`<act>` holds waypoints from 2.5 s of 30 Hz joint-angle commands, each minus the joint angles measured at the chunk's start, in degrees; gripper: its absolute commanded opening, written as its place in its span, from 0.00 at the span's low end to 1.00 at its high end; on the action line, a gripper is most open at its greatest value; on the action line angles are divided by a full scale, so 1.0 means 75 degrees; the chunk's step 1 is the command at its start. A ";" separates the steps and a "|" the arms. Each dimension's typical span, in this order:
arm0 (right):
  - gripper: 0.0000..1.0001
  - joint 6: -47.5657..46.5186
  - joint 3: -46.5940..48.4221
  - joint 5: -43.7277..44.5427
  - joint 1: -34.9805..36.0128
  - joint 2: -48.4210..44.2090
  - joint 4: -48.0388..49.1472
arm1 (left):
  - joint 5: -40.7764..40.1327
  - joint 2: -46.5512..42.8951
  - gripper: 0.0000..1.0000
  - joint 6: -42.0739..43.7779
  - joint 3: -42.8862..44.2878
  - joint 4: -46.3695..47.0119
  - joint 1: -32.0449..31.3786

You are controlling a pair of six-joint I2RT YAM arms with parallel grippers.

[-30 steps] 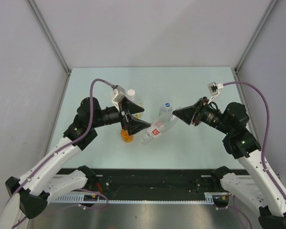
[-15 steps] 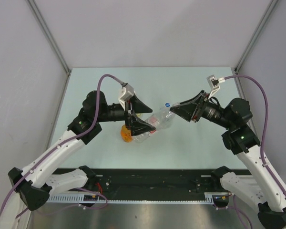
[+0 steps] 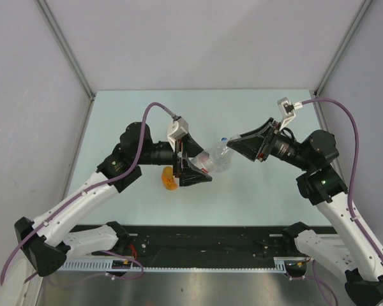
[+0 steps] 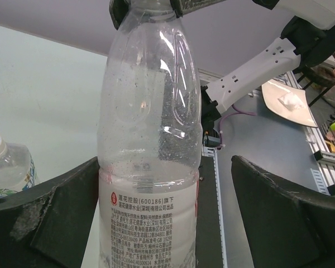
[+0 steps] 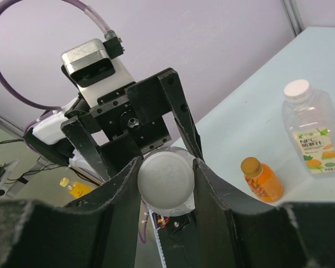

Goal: Unscrew the bottle caps

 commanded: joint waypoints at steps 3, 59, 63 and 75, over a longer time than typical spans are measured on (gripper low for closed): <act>0.00 0.0258 0.0329 -0.0385 -0.0013 -0.0024 0.0753 | 0.0228 0.0109 0.97 0.0197 -0.0050 0.0265 -0.0093; 0.88 -0.0796 0.1817 0.6129 0.2012 -0.0048 -0.2564 | -1.0291 -0.0009 0.00 0.2188 -0.0367 0.0851 -0.3244; 0.83 -0.0855 0.1817 0.6586 0.2529 0.0151 -0.2400 | -1.0892 0.0507 0.00 0.2551 -0.0202 0.0909 -0.3771; 0.59 -0.0831 0.1817 0.7102 0.2777 0.0421 -0.2575 | -1.1022 0.0461 0.00 0.2622 -0.0319 0.1179 -0.4030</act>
